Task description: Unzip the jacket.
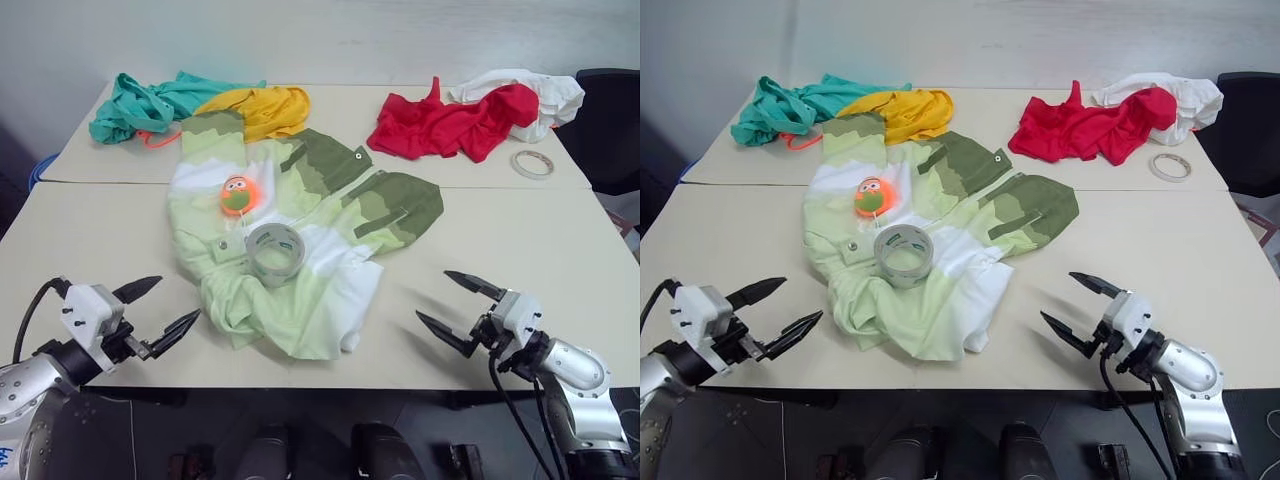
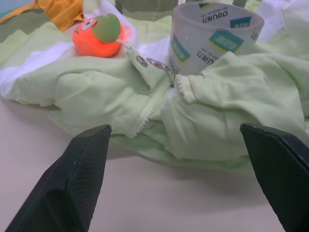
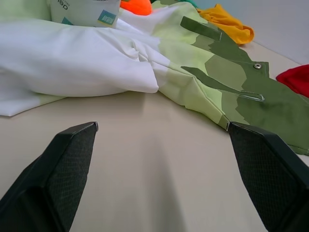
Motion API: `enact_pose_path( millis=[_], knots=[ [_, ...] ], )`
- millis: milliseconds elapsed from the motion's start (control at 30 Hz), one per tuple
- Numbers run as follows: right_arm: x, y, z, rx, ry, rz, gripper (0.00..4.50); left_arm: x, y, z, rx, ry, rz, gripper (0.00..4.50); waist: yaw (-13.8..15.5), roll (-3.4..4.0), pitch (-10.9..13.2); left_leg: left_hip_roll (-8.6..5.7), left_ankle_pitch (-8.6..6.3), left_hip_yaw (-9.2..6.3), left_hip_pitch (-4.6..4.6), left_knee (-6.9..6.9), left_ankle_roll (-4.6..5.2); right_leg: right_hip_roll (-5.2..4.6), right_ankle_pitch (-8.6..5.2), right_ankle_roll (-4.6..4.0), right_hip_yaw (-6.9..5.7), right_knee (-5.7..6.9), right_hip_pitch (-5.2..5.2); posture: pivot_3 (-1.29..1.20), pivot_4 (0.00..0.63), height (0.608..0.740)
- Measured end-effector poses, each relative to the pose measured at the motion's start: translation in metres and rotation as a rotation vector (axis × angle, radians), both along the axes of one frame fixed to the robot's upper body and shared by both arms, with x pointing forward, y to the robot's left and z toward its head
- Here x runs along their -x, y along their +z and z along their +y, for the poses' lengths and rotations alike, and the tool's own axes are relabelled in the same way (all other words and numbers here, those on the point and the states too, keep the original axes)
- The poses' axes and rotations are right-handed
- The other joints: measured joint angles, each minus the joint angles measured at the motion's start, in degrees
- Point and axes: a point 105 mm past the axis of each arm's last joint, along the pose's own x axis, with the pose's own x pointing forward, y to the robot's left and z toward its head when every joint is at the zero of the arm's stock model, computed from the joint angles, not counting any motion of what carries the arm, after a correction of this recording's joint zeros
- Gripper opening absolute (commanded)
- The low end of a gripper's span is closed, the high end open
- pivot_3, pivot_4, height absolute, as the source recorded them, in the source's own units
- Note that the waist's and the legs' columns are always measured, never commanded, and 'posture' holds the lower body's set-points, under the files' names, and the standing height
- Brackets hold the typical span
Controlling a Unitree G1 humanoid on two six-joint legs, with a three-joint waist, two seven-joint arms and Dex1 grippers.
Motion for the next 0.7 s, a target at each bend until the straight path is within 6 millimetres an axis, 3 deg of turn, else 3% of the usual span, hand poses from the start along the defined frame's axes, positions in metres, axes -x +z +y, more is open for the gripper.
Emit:
enact_pose_path(
  millis=[233, 333, 400, 500, 700],
  knots=[
    [-0.006, 0.009, 0.012, -0.012, 0.082, 0.021, 4.46, -0.003, 0.010, 0.006, -0.002, -0.054, -0.004, 4.50, 0.07, 0.00, 0.00, 0.00, 0.00, -0.01, -0.01, 0.02, 0.02, -0.02, 0.00, 0.00, 0.01, 0.04, -0.01, 0.00, 0.150, 0.740],
    [-0.005, 0.034, 0.037, -0.040, 0.185, -0.025, 4.46, -0.003, 0.020, 0.001, 0.193, -0.109, 0.080, 4.50, -0.08, 0.03, 0.02, 0.07, 0.02, -0.04, -0.06, 0.03, -0.03, -0.01, 0.00, 0.00, 0.00, 0.10, -0.11, 0.00, 0.150, 0.740],
    [-0.003, 0.059, 0.055, -0.066, 0.254, -0.117, 4.46, -0.011, 0.037, -0.007, 0.293, -0.135, 0.100, 4.50, -0.07, 0.03, 0.02, 0.09, 0.02, -0.11, -0.07, 0.04, -0.03, 0.01, 0.00, 0.00, -0.06, 0.13, -0.11, 0.00, 0.150, 0.740],
    [0.004, 0.085, 0.077, -0.111, 0.330, -0.221, 4.46, -0.028, 0.055, -0.020, 0.274, -0.128, 0.144, 4.50, 0.34, 0.02, 0.02, 0.08, 0.08, -0.14, -0.07, 0.04, -0.13, 0.06, 0.00, 0.00, -0.08, 0.15, -0.10, 0.00, 0.150, 0.740],
    [0.004, 0.084, 0.080, -0.107, 0.333, -0.223, 4.46, -0.058, 0.063, -0.058, 0.270, -0.152, 0.324, 4.50, 0.31, -0.03, 0.02, -0.12, 0.07, -0.12, -0.18, 0.14, -0.10, 0.02, 0.04, 0.07, -0.07, 0.36, -0.18, 0.00, 0.150, 0.740]
  ],
)
